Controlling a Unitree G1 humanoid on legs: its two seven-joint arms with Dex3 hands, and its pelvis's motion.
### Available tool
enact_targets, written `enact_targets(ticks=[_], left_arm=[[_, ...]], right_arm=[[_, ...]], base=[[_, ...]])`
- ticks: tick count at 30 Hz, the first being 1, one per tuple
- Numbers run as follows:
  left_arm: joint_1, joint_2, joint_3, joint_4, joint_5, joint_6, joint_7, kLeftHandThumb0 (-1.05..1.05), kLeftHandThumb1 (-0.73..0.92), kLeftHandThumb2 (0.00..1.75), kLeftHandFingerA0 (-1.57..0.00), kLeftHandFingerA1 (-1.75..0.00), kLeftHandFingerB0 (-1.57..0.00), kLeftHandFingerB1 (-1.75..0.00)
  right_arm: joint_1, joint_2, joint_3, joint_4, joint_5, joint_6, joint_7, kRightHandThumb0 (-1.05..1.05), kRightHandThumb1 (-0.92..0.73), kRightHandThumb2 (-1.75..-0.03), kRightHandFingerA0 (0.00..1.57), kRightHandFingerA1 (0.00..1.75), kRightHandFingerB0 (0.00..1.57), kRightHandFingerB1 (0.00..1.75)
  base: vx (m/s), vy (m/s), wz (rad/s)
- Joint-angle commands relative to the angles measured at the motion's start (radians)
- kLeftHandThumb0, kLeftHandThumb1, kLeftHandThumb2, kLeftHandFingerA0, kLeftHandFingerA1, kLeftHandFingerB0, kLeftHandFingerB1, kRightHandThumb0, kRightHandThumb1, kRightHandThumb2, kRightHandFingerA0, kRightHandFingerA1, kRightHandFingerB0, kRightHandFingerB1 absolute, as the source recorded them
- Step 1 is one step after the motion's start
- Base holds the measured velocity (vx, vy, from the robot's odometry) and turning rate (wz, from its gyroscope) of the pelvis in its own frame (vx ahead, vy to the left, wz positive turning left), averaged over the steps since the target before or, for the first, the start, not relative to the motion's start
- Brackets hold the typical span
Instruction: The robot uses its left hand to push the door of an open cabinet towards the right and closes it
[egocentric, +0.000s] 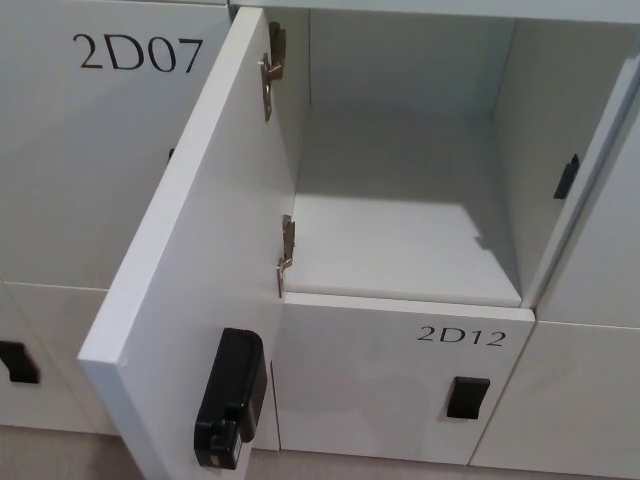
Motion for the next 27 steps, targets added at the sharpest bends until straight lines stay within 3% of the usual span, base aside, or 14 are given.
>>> enact_targets(ticks=[1,8,9,11,16,17,19,21,22,27], left_arm=[[-0.018,0.031,-0.008,0.034,0.012,-0.094,0.026,-0.68,0.77,1.04,-0.28,-0.49,-0.17,-0.43],[-0.018,0.012,-0.004,0.031,0.013,-0.184,0.104,-0.69,0.75,1.02,-0.26,-0.47,-0.16,-0.42],[-0.036,0.008,-0.036,-0.028,0.057,-0.195,0.152,-0.76,0.92,0.73,-0.22,-0.32,-0.16,-0.27],[-0.086,-0.007,-0.106,-0.193,0.146,-0.229,0.219,-0.7,0.92,0.7,-0.21,-0.3,-0.16,-0.28],[-0.083,-0.007,-0.13,-0.256,0.148,-0.216,0.224,-0.7,0.92,0.7,-0.21,-0.3,-0.16,-0.28],[-0.16,-0.036,-0.192,-0.484,0.217,-0.149,0.17,-0.74,0.76,1.06,-0.05,-0.42,-0.11,-0.42],[-0.234,-0.07,-0.251,-0.649,0.273,-0.087,0.116,-0.7,0.76,1.07,-0.04,-0.43,-0.07,-0.41],[-0.25,-0.079,-0.265,-0.683,0.283,-0.068,0.101,-0.7,0.76,1.07,-0.04,-0.43,-0.07,-0.41],[-0.298,-0.106,-0.302,-0.733,0.319,-0.027,0.069,-0.82,0.78,1.06,-0.07,-0.42,-0.1,-0.41],[-0.367,-0.143,-0.364,-0.821,0.371,0.051,0.019,-0.82,0.78,1.06,-0.07,-0.42,-0.1,-0.41]], right_arm=[[-0.021,-0.024,0.002,0.034,-0.007,-0.043,0.021,-0.54,-0.81,-0.64,0.33,0.34,0.28,0.31],[-0.028,-0.023,0.002,0.045,-0.01,-0.038,0.034,-0.55,-0.82,-0.64,0.32,0.33,0.27,0.3],[-0.023,-0.024,0.008,0.046,-0.016,-0.041,0.027,-0.54,-0.82,-0.64,0.34,0.34,0.28,0.31],[-0.011,-0.026,0.015,0.047,-0.026,-0.046,0.018,-0.55,-0.82,-0.65,0.34,0.34,0.27,0.31],[-0.008,-0.027,0.014,0.048,-0.026,-0.047,0.019,-0.55,-0.82,-0.65,0.34,0.34,0.27,0.31],[-0.011,-0.026,0.018,0.046,-0.03,-0.044,0.01,-0.54,-0.82,-0.65,0.34,0.34,0.28,0.31],[-0.012,-0.027,0.016,0.045,-0.027,-0.046,0.013,-0.52,-0.82,-0.64,0.33,0.33,0.28,0.31],[-0.011,-0.028,0.015,0.045,-0.025,-0.048,0.015,-0.52,-0.82,-0.64,0.33,0.33,0.28,0.31],[-0.012,-0.03,0.014,0.046,-0.024,-0.048,0.019,-0.55,-0.82,-0.65,0.34,0.34,0.27,0.31],[-0.014,-0.034,0.013,0.047,-0.022,-0.048,0.024,-0.55,-0.82,-0.65,0.34,0.34,0.27,0.31]], base=[[0.0,0.0,0.0],[0.0,0.0,0.0],[0.0,0.0,0.0],[0.0,0.0,0.0],[0.0,0.0,0.0],[0.0,0.0,0.0],[0.0,0.0,0.0],[0.0,0.0,0.0],[0.0,0.0,0.0],[0.0,0.0,0.0]])
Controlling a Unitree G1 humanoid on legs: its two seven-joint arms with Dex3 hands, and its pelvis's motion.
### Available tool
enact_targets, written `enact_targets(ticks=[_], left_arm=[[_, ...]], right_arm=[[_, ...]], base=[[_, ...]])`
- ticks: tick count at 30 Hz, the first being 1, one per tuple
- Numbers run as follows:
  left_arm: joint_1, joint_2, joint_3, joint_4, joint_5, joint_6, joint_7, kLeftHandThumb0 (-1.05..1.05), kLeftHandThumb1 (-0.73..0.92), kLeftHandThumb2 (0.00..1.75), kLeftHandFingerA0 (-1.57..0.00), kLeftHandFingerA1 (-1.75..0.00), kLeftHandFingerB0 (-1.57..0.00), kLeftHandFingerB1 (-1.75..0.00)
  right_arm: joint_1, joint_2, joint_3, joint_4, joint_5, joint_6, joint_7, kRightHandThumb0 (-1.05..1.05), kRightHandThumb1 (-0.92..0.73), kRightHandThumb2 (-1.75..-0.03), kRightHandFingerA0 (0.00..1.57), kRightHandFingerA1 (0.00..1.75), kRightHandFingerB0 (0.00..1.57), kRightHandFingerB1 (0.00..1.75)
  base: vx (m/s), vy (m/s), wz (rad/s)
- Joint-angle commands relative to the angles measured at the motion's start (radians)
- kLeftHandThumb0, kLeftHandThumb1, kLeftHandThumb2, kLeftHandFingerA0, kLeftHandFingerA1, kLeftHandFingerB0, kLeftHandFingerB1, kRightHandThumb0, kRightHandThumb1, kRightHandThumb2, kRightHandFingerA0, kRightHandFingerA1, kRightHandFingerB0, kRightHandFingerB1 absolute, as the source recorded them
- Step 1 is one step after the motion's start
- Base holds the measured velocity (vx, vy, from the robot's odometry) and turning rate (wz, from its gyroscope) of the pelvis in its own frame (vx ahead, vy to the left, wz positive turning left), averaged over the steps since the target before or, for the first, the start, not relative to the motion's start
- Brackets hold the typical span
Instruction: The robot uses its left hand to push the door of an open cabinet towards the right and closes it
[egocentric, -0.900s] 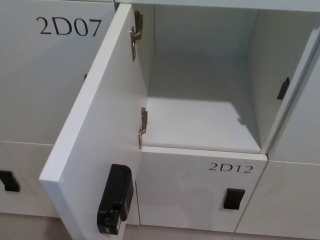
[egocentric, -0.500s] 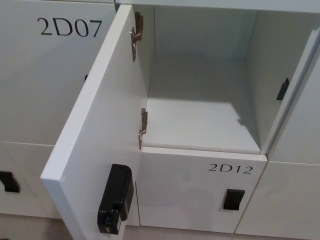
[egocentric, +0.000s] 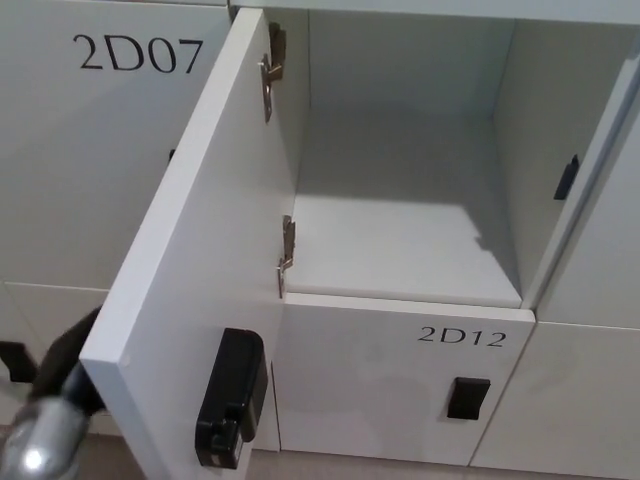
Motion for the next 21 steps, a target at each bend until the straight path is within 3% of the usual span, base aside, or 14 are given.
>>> enact_targets(ticks=[1,2,3,5,10,11,17,19,21], left_arm=[[-0.205,-0.083,-0.186,-0.308,0.27,0.197,-0.138,-0.8,0.78,1.08,-0.09,-0.43,-0.08,-0.4],[-0.241,-0.104,-0.215,-0.324,0.298,0.212,-0.155,-0.8,0.78,1.08,-0.09,-0.43,-0.08,-0.4],[-0.298,-0.141,-0.263,-0.337,0.338,0.232,-0.174,-0.34,0.56,1.12,-0.01,-0.48,0.0,-0.46],[-0.346,-0.175,-0.301,-0.321,0.364,0.233,-0.172,-0.34,0.57,1.12,-0.01,-0.47,0.0,-0.45],[-0.445,-0.259,-0.386,-0.274,0.4,0.254,-0.17,-0.34,0.55,1.12,0.0,-0.48,0.0,-0.46],[-0.489,-0.301,-0.418,-0.249,0.414,0.263,-0.18,-0.85,0.85,1.12,-0.07,-0.41,-0.02,-0.36],[-0.654,-0.497,-0.538,-0.142,0.461,0.31,-0.173,-0.8,0.79,1.11,-0.08,-0.43,-0.04,-0.36],[-0.641,-0.556,-0.591,-0.163,0.472,0.298,-0.159,-0.82,0.82,1.15,-0.12,-0.49,0.0,-0.32],[-0.607,-0.577,-0.629,-0.186,0.467,0.288,-0.15,-0.79,0.8,1.1,-0.1,-0.45,-0.07,-0.37]], right_arm=[[0.0,-0.031,-0.007,0.008,0.001,-0.012,0.01,-0.54,-0.81,-0.64,0.33,0.33,0.29,0.31],[-0.001,-0.032,-0.01,0.008,0.004,-0.012,0.014,-0.54,-0.81,-0.64,0.33,0.33,0.29,0.31],[-0.003,-0.033,-0.012,0.008,0.007,-0.01,0.016,-0.52,-0.82,-0.64,0.34,0.33,0.29,0.31],[-0.005,-0.032,-0.01,0.008,0.004,-0.008,0.011,-0.53,-0.81,-0.64,0.35,0.34,0.31,0.31],[-0.007,-0.036,-0.013,0.007,0.006,-0.006,0.007,-0.52,-0.81,-0.64,0.34,0.34,0.3,0.31],[-0.008,-0.038,-0.016,0.006,0.009,-0.007,0.011,-0.53,-0.81,-0.64,0.34,0.34,0.28,0.31],[-0.025,-0.017,-0.011,0.002,0.006,0.003,0.005,-0.5,-0.82,-0.65,0.36,0.34,0.3,0.32],[-0.029,-0.014,-0.002,0.003,-0.003,0.0,0.004,-0.57,-0.83,-0.65,0.34,0.34,0.3,0.31],[-0.024,-0.017,0.003,0.005,-0.008,-0.003,0.006,-0.57,-0.83,-0.65,0.35,0.34,0.3,0.31]], base=[[0.0,0.0,0.0],[0.0,0.0,0.0],[0.0,0.0,0.0],[0.0,0.0,0.0],[0.0,0.0,0.01],[0.0,0.0,0.0],[0.0,0.0,0.0],[0.0,0.0,0.0],[0.0,0.0,0.0]])
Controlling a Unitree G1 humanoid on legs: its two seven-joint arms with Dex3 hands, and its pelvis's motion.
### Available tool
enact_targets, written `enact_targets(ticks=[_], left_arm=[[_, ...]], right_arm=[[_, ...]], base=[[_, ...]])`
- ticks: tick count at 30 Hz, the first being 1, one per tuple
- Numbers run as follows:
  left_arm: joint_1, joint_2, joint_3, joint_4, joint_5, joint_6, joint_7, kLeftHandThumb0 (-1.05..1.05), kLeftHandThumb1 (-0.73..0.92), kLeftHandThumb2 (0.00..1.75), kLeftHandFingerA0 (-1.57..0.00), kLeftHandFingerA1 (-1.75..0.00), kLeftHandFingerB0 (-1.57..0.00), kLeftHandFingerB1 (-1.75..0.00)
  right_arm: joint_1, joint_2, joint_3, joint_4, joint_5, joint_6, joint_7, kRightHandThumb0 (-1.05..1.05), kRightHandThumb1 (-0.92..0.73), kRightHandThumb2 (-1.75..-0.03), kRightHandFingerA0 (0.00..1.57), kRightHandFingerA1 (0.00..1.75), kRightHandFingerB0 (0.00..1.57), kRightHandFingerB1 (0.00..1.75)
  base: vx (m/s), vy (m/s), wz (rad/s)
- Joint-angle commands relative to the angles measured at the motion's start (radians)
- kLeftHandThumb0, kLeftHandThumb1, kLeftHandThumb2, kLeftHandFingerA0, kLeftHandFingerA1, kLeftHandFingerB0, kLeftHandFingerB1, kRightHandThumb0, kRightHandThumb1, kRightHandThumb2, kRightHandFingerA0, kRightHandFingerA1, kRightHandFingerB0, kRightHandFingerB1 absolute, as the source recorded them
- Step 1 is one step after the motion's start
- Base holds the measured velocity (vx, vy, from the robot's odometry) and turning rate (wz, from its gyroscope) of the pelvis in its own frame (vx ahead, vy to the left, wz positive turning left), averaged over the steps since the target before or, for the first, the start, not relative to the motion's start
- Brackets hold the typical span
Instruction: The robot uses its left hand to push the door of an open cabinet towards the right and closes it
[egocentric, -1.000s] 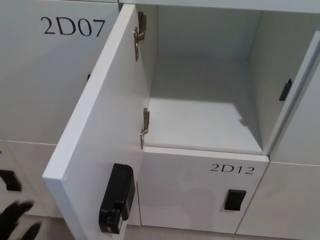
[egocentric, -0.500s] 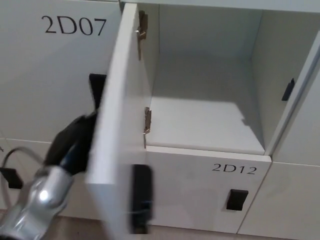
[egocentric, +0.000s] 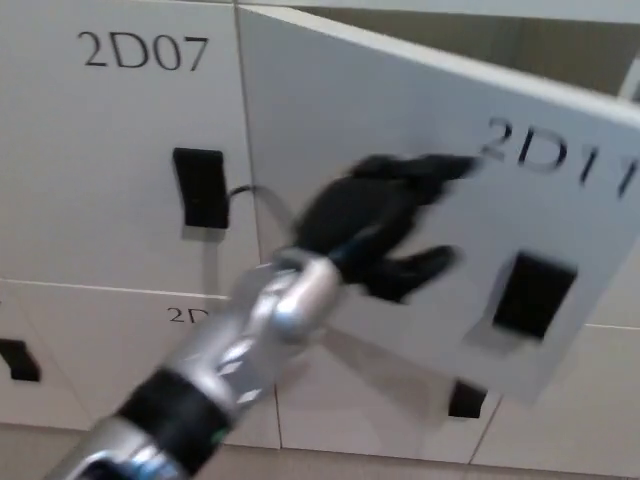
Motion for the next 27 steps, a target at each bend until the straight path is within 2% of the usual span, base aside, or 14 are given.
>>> enact_targets(ticks=[1,7,8,12,13,16,17,19,20,21,22,23,24,27], left_arm=[[-0.177,-0.257,-0.259,-0.022,0.227,0.076,-0.077,-0.79,0.8,1.1,-0.1,-0.45,-0.07,-0.37],[-0.068,-0.182,-0.309,-0.028,0.229,0.114,-0.104,-0.79,0.83,1.17,-0.13,-0.47,-0.03,-0.33],[-0.035,-0.135,-0.298,-0.041,0.219,0.108,-0.099,-0.35,0.55,1.13,0.0,-0.49,0.0,-0.48],[0.071,-0.007,-0.258,-0.113,0.198,0.122,-0.136,-0.77,0.8,1.07,-0.1,-0.43,-0.07,-0.38],[0.129,0.049,-0.233,-0.147,0.181,0.108,-0.13,-0.34,0.56,1.13,-0.01,-0.48,0.0,-0.47],[0.243,0.151,-0.176,-0.186,0.146,0.079,-0.103,-0.34,0.56,1.13,-0.01,-0.48,-0.01,-0.47],[0.274,0.179,-0.159,-0.192,0.136,0.07,-0.094,-0.72,0.92,0.71,-0.21,-0.34,-0.17,-0.28],[0.365,0.257,-0.089,-0.198,0.088,0.037,-0.077,-0.34,0.57,1.13,-0.01,-0.49,-0.01,-0.47],[0.424,0.298,-0.047,-0.206,0.062,0.022,-0.067,-0.71,0.92,0.71,-0.2,-0.33,-0.18,-0.29],[0.447,0.311,-0.032,-0.213,0.056,0.018,-0.061,-0.71,0.92,0.71,-0.2,-0.33,-0.18,-0.29],[0.493,0.341,0.005,-0.214,0.032,0.013,-0.054,-0.34,0.57,1.13,0.0,-0.48,0.0,-0.47],[0.54,0.371,0.047,-0.215,0.008,0.007,-0.051,-0.34,0.57,1.13,0.0,-0.48,0.0,-0.47],[0.566,0.39,0.074,-0.204,-0.007,-0.004,-0.044,-0.72,0.92,0.73,-0.2,-0.33,-0.17,-0.28],[0.657,0.455,0.17,-0.14,-0.047,-0.067,0.021,-0.69,0.92,0.7,-0.24,-0.32,-0.19,-0.28]], right_arm=[[-0.017,-0.018,0.004,0.006,-0.008,-0.002,0.006,-0.57,-0.83,-0.65,0.35,0.34,0.3,0.31],[0.005,-0.025,0.032,0.01,-0.029,-0.008,0.019,-0.55,-0.83,-0.65,0.36,0.35,0.32,0.32],[0.002,-0.023,0.028,0.01,-0.022,-0.004,0.024,-0.52,-0.67,-1.0,0.35,0.54,0.2,0.46],[0.0,-0.021,0.023,0.011,-0.015,0.0,0.03,-0.5,-0.66,-1.0,0.36,0.54,0.21,0.46],[-0.002,-0.024,0.023,0.011,-0.016,0.007,0.034,-0.53,-0.66,-1.0,0.35,0.53,0.2,0.45],[-0.003,-0.028,0.018,0.013,-0.012,0.012,0.046,-0.51,-0.66,-1.0,0.34,0.53,0.19,0.45],[-0.003,-0.03,0.017,0.013,-0.012,0.011,0.049,-0.51,-0.66,-1.0,0.35,0.54,0.2,0.46],[-0.004,-0.033,0.021,0.011,-0.019,0.006,0.041,-0.54,-0.8,-0.66,0.42,0.37,0.33,0.33],[-0.002,-0.034,0.022,0.011,-0.021,0.005,0.039,-0.53,-0.8,-0.65,0.41,0.36,0.32,0.32],[0.0,-0.035,0.022,0.011,-0.022,0.005,0.04,-0.53,-0.8,-0.65,0.41,0.36,0.32,0.32],[-0.002,-0.036,0.021,0.011,-0.022,0.003,0.042,-0.48,-0.64,-0.99,0.37,0.55,0.22,0.47],[-0.004,-0.038,0.021,0.01,-0.022,0.002,0.045,-0.48,-0.64,-0.99,0.37,0.55,0.22,0.47],[-0.006,-0.037,0.02,0.011,-0.021,0.005,0.049,-0.51,-0.81,-0.64,0.41,0.35,0.32,0.32],[-0.017,-0.035,0.022,0.012,-0.022,0.014,0.059,-0.51,-0.66,-0.98,0.35,0.53,0.22,0.46]], base=[[0.0,0.0,0.0],[0.0,0.0,0.0],[0.0,0.0,0.0],[0.0,0.0,0.0],[0.0,0.0,0.0],[0.0,0.0,0.0],[0.0,0.0,0.0],[0.0,0.0,0.0],[0.0,0.0,0.0],[0.0,0.0,0.0],[0.0,0.0,0.0],[0.0,0.0,0.0],[0.0,0.0,0.0],[0.0,0.0,0.0]])
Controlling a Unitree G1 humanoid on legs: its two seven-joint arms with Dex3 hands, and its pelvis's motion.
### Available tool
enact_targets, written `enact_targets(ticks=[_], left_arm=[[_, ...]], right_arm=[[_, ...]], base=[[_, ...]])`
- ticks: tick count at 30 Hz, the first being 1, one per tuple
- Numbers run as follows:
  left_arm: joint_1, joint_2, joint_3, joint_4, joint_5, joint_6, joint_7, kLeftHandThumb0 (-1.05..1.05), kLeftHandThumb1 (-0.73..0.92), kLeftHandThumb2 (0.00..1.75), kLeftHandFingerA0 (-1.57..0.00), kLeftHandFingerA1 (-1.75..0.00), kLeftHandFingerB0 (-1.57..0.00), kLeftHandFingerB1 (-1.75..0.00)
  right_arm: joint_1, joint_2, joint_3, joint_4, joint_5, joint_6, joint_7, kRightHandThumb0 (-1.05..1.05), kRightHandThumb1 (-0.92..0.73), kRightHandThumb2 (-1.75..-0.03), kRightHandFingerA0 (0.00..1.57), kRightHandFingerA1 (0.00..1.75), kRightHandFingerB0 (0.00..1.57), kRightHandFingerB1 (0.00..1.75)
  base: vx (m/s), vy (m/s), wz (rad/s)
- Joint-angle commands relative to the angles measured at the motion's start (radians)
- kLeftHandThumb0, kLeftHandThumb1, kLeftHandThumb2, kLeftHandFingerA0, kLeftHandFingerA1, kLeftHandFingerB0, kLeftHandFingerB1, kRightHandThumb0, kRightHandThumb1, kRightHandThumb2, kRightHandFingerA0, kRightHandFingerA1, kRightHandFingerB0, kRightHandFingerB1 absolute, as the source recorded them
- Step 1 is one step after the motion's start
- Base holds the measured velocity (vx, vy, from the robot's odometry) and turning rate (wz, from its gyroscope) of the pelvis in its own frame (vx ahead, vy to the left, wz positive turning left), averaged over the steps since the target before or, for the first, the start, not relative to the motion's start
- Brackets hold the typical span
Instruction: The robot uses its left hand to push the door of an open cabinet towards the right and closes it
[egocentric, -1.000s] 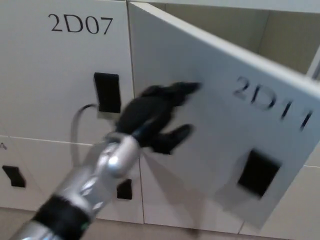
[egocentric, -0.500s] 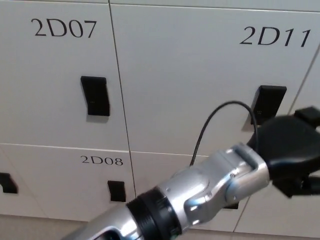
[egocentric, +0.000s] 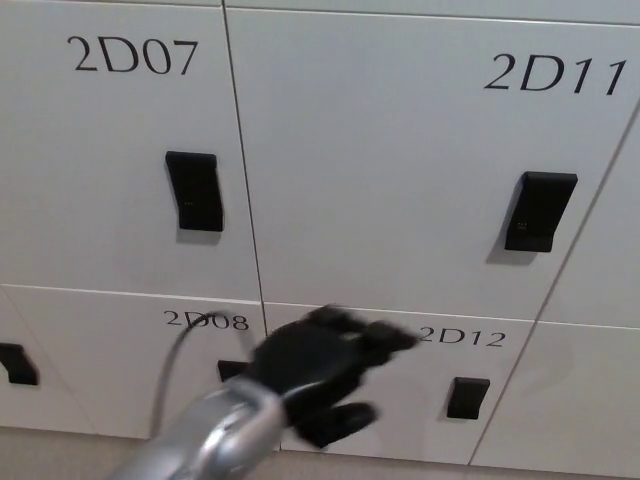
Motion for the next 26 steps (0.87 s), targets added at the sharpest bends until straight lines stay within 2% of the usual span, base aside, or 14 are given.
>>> enact_targets(ticks=[1,6,9,17,21,22,26], left_arm=[[0.232,0.169,0.226,0.077,-0.163,-0.139,0.129,-0.68,0.92,0.7,-0.28,-0.34,-0.21,-0.29],[0.341,0.199,0.361,0.197,-0.212,-0.221,0.204,-0.65,0.92,0.68,-0.27,-0.33,-0.23,-0.3],[0.382,0.193,0.457,0.369,-0.28,-0.31,0.246,-0.66,0.92,0.68,-0.27,-0.33,-0.24,-0.3],[0.389,0.194,0.551,0.567,-0.311,-0.342,0.209,-0.64,0.92,0.68,-0.27,-0.35,-0.22,-0.3],[0.344,0.19,0.583,0.697,-0.328,-0.348,0.171,-0.66,0.92,0.68,-0.27,-0.34,-0.2,-0.29],[0.327,0.184,0.6,0.734,-0.351,-0.35,0.143,-0.65,0.92,0.69,-0.28,-0.32,-0.19,-0.28],[0.293,0.168,0.641,0.81,-0.396,-0.359,0.097,-0.66,0.92,0.7,-0.33,-0.34,-0.22,-0.3]], right_arm=[[-0.019,-0.033,0.002,0.007,-0.005,0.017,0.028,-0.52,-0.66,-0.97,0.35,0.52,0.23,0.46],[-0.024,-0.029,-0.002,0.011,-0.002,0.028,0.041,-0.48,-0.65,-0.96,0.32,0.51,0.2,0.45],[-0.018,-0.026,0.002,0.009,-0.006,0.022,0.04,-0.49,-0.65,-0.96,0.34,0.52,0.23,0.46],[-0.013,-0.019,-0.001,0.011,-0.004,0.017,0.042,-0.51,-0.65,-0.95,0.34,0.51,0.25,0.46],[-0.014,-0.017,0.007,0.012,-0.015,0.018,0.034,-0.44,-0.65,-0.99,0.39,0.55,0.25,0.48],[-0.014,-0.017,0.009,0.011,-0.018,0.018,0.031,-0.45,-0.81,-0.64,0.45,0.36,0.37,0.33],[-0.014,-0.014,0.004,0.012,-0.012,0.027,0.028,-0.46,-0.8,-0.65,0.44,0.36,0.37,0.33]], base=[[0.0,0.0,0.0],[0.0,0.0,0.0],[0.0,0.0,0.0],[0.0,0.0,0.0],[0.0,0.0,0.0],[0.0,0.0,0.0],[0.0,0.0,0.0]])
